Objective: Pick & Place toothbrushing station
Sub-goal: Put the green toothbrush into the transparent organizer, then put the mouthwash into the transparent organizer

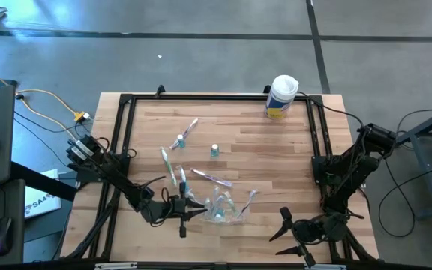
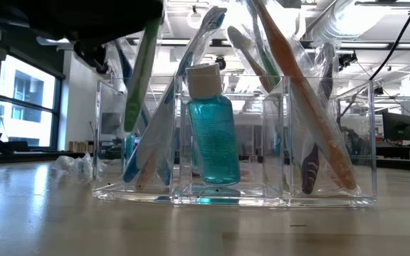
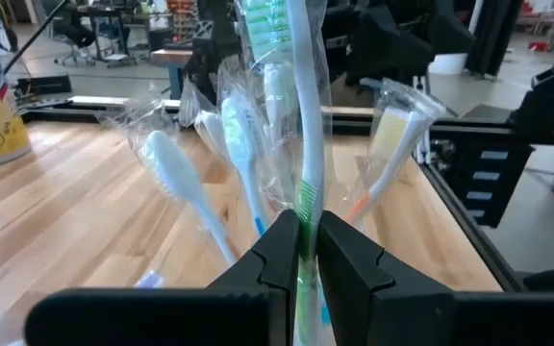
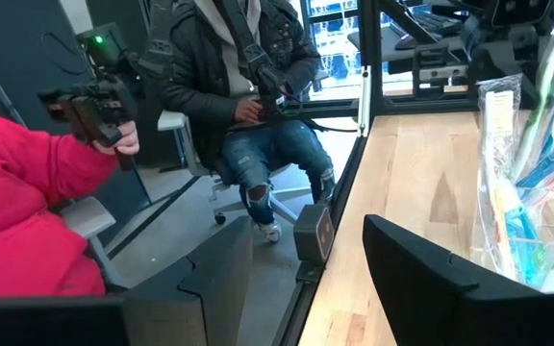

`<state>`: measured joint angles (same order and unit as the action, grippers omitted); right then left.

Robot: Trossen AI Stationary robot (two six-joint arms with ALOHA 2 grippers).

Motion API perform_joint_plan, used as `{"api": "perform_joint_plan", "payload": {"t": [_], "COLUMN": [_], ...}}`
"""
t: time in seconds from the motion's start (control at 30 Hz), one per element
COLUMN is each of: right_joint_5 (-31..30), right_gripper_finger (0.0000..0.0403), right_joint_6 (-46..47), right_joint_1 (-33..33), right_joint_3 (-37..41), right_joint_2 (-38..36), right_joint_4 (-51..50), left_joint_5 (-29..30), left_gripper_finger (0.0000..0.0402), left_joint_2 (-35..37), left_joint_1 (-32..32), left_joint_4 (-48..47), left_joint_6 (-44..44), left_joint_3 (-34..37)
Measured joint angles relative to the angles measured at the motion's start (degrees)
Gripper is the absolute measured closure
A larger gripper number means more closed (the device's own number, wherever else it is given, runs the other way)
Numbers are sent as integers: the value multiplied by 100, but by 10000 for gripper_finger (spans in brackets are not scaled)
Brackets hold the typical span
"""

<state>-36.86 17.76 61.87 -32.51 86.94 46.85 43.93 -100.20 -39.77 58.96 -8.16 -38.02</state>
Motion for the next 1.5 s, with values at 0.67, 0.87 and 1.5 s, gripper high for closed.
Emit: {"api": "perform_joint_plan", "payload": {"t": [0.67,0.87,1.5], "right_joint_5": [-2,-2,0], "right_gripper_finger": [210,210,210], "right_joint_6": [-175,-166,-144], "right_joint_1": [0,0,0], "right_joint_3": [0,0,0], "right_joint_2": [2,2,2], "right_joint_4": [-39,-42,-44], "left_joint_5": [-1,-328,-424], "left_gripper_finger": [370,370,282], "left_joint_2": [-4,-4,-7], "left_joint_1": [2,2,2], "left_joint_4": [-667,-678,-637], "left_joint_6": [-588,-566,-671], "left_joint_3": [-2,-2,-9]}}
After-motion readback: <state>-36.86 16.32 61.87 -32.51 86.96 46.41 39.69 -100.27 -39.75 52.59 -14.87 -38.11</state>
